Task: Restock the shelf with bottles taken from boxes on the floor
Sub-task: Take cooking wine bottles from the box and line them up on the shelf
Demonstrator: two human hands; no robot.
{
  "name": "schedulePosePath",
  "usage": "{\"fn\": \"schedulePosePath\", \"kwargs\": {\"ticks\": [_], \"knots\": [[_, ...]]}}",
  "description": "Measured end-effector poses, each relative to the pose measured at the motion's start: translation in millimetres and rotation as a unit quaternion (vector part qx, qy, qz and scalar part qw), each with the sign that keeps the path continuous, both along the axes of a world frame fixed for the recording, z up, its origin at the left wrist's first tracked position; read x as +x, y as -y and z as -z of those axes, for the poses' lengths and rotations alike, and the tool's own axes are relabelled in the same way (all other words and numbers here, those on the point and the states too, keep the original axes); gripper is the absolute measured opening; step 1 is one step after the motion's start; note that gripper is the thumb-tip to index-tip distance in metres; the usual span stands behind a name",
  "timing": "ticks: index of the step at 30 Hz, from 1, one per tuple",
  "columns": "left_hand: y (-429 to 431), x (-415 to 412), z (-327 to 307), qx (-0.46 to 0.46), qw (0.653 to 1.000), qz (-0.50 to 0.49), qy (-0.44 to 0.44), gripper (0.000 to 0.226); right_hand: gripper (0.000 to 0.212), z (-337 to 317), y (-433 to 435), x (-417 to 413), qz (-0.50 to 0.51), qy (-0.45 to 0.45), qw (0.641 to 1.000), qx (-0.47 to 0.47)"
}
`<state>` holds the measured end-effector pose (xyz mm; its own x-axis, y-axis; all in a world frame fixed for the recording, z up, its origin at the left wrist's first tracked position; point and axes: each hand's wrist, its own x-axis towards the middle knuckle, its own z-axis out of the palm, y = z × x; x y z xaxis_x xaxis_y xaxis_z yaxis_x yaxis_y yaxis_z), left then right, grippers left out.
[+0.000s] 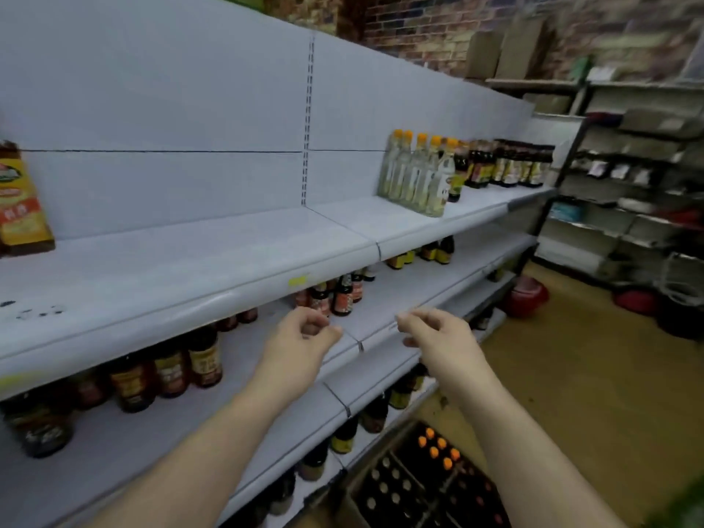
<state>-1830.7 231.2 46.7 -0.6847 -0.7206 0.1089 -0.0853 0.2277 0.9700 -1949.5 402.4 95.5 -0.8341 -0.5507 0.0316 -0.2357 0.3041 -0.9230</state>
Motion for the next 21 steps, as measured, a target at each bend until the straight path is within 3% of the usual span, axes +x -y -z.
{"fn": "schedulePosePath", "kwargs": {"ticks": [10, 21], "knots": [[-55.6, -125.7, 59.1, 0.030, 0.991, 0.111, 0.062, 0.018, 0.021, 42.4, -80.4, -85.1, 0.125, 0.033, 0.991, 0.031], [-27.0, -260.4, 139.7, 0.026, 0.979, 0.141, 0.148, 0.018, 0.010, 128.3, -53.6, -214.6, 0.199, 0.096, 0.972, 0.079]]}}
